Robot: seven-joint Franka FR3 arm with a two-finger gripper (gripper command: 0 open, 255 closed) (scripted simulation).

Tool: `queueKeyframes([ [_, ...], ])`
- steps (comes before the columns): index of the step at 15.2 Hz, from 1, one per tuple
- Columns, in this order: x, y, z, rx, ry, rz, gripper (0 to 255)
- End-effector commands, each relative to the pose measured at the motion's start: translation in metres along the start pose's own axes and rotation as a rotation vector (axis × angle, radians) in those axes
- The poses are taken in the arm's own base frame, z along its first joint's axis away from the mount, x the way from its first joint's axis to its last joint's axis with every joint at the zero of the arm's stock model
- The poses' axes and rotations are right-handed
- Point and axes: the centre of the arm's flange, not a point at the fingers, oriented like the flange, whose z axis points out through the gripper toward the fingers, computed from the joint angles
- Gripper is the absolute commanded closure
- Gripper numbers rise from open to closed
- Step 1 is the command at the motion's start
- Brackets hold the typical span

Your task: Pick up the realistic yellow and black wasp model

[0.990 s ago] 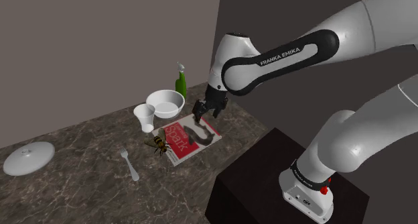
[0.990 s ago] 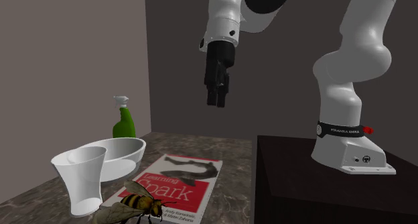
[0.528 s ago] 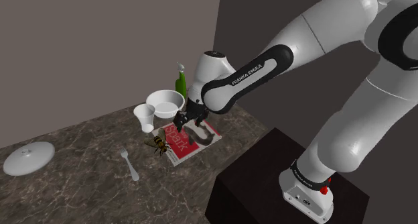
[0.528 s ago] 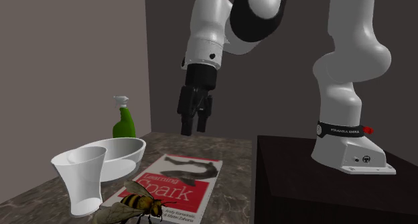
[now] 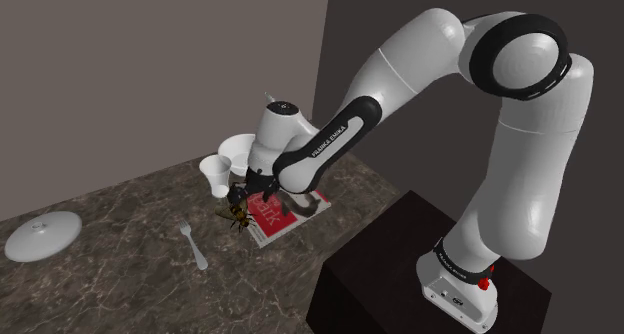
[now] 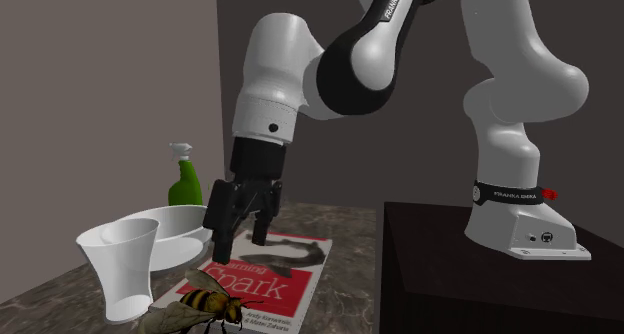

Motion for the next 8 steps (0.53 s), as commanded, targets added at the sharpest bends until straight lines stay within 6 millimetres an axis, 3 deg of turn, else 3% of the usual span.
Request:
queueKeyframes([
  [1,0.006,-0.013,0.021,0.002,0.012,0.001,0],
  [8,0.003,-0.006,0.052,0.002,0.013,0.001,0],
])
